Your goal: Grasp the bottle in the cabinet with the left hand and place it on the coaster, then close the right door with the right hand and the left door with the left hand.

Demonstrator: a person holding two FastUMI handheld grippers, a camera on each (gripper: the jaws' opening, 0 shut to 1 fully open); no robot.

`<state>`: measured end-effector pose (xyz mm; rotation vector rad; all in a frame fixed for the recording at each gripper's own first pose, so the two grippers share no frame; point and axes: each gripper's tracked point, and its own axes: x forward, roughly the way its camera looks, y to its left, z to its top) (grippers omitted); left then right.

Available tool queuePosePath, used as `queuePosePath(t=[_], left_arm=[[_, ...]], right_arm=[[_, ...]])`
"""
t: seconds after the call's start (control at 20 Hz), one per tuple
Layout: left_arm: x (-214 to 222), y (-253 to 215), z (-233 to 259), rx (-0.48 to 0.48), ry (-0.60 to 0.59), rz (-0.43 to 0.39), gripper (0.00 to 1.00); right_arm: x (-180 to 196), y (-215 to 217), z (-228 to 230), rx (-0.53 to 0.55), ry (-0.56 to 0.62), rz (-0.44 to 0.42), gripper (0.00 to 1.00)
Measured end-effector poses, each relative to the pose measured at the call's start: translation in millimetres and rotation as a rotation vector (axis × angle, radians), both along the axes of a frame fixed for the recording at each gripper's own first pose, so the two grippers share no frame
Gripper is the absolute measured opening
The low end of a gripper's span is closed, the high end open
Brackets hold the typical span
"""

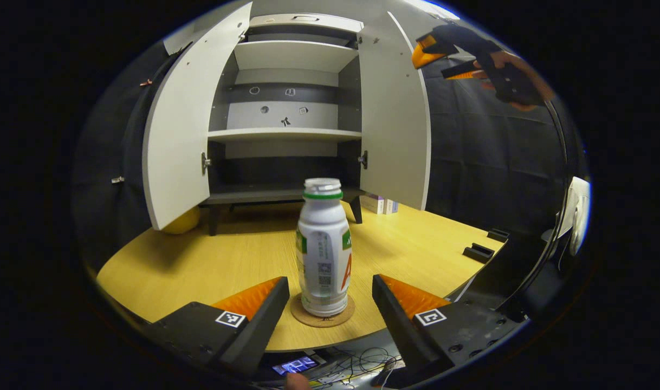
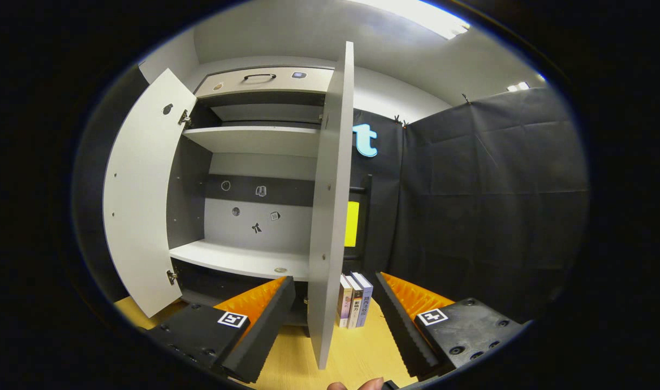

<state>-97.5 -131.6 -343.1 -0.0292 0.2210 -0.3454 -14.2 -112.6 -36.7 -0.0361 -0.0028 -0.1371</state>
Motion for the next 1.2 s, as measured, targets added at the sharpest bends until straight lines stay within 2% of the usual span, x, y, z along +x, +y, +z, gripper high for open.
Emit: queuePosePath(t=[0.3,0.55,0.75,0.8,0.85,1.05,1.2], left_arm=[[23,76,123,-0.101,-0.075,0.158,0.98],[43,123,199,-0.052,-0.113,0.255,0.95],[54,152,252,-0.012,-0.132,0.309,0.95],[56,157,267,-0.016,-0.137,0.315,0.92],[59,161,277,-0.027,-0.133,0.326,0.95],[70,187,319,-0.099,-0.161,0.378,0.95],[73,205,324,-0.081,-0.169,0.405,0.95]], right_arm=[[9,-49,31,0.045,-0.031,-0.091,0.97],[41,-99,53,0.014,-0.050,-0.190,0.97],[71,-104,58,0.077,-0.038,-0.174,0.97],[75,-104,58,0.088,-0.037,-0.172,0.97],[77,-104,58,0.093,-0.038,-0.172,0.97],[79,-105,57,0.082,-0.039,-0.186,0.95],[77,-101,59,0.063,-0.041,-0.182,0.95]])
